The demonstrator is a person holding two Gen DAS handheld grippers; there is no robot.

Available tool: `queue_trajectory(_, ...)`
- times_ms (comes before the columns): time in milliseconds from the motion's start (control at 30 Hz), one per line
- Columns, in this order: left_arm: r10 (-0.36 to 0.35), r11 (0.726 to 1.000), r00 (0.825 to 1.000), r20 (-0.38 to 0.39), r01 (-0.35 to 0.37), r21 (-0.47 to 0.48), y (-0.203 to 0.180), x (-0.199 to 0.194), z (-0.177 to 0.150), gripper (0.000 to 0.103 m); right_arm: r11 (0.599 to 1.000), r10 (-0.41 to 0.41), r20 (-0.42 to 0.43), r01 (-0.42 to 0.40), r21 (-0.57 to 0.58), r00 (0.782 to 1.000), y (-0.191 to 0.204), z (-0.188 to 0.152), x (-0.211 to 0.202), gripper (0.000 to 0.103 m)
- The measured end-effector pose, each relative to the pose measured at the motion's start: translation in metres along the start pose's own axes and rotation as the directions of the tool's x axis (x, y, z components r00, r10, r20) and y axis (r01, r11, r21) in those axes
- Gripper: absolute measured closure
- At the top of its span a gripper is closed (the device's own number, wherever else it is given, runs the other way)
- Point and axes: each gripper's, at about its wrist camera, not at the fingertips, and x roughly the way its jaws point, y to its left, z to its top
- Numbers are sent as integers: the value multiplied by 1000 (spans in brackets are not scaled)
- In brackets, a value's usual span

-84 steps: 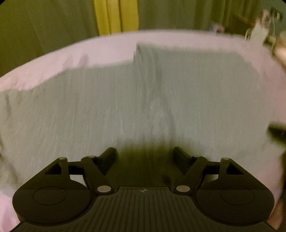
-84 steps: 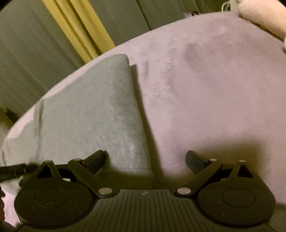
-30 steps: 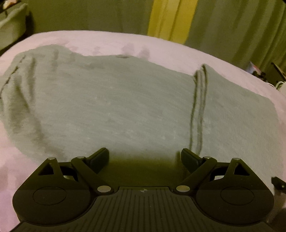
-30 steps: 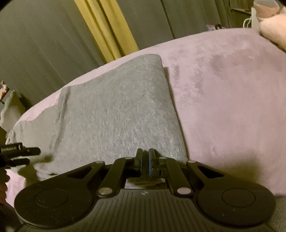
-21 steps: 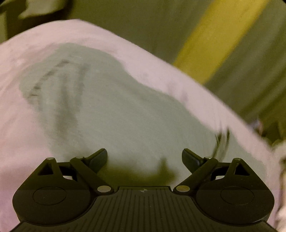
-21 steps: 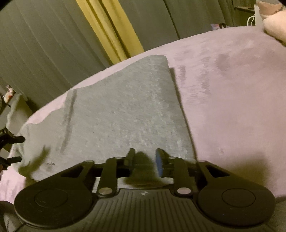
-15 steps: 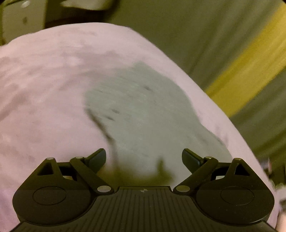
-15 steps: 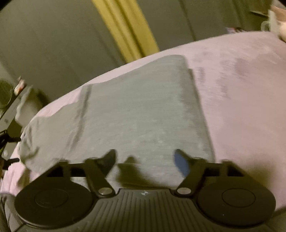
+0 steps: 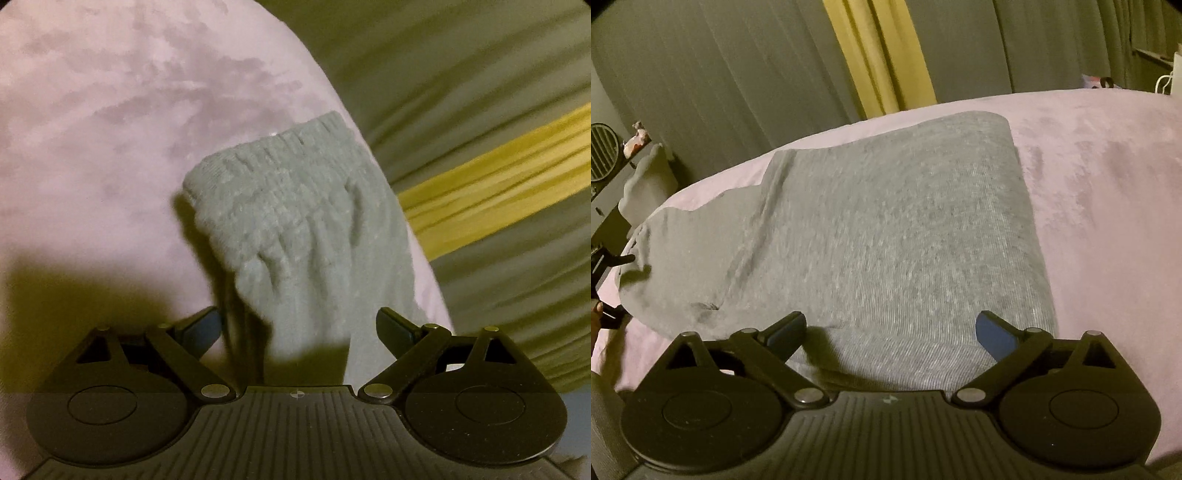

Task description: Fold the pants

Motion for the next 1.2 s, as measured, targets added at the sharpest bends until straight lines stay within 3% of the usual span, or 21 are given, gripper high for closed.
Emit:
queue_trajectory(167, -74, 994, 997, 37, 76, -77, 14, 6, 15, 7, 998, -38, -3, 38, -47, 999, 8, -1, 5, 4)
queue_trajectory(233, -88, 992, 994, 63, 93, -85, 13, 6, 20, 17, 998, -44, -2, 44, -52, 999, 8, -1, 6, 4)
queue_trajectory(367, -150, 989, 986, 77, 151, 1, 10, 7, 21, 31, 998, -40, 2, 40, -43, 999, 7, -1, 5, 4)
queue_trajectory(500, -152, 988, 985, 76, 153, -14, 20, 14, 20, 33, 998, -44, 6, 45, -44, 999, 8, -1, 7, 4)
queue_trajectory(633, -116, 992, 991, 60, 119, -51, 10, 26, 30, 25, 997, -52, 9, 53, -52, 999, 9, -2, 9, 4)
queue_trajectory(667, -89, 995, 994, 61, 91, -40, 4, 27, 31, 29, 997, -53, 8, 53, -54, 999, 9, -2, 9, 4)
queue_trajectory(733, -41, 999, 997, 60, 41, -1, -3, 29, 31, 58, 997, -53, 10, 53, -51, 999, 9, -2, 9, 4)
queue_trajectory(833, -44, 999, 996, 72, 41, 30, -8, 19, 30, 71, 999, -46, 26, 47, -16, 999, 6, -1, 5, 5)
queue_trajectory(967, -62, 993, 993, 104, 51, 104, -29, -3, 30, 75, 996, -1, 58, -4, 85, 998, -7, 2, -5, 5)
queue_trajectory(1033, -63, 980, 989, 133, 36, 195, -54, -17, 24, 76, 992, 9, 75, -18, 128, 997, -14, 3, -10, 5)
queue_trajectory(1100, -84, 949, 984, 156, 32, 313, -90, -30, 15, 76, 988, 8, 96, -22, 152, 995, -19, 4, -16, 5)
queue_trajectory(1167, -152, 899, 974, 167, 66, 432, -134, -44, -3, 76, 984, -6, 127, -17, 175, 992, -25, 6, -24, 5)
queue_trajectory(1200, -190, 862, 968, 164, 84, 501, -161, -50, -18, 76, 981, -7, 147, -22, 194, 989, -30, 7, -29, 5)
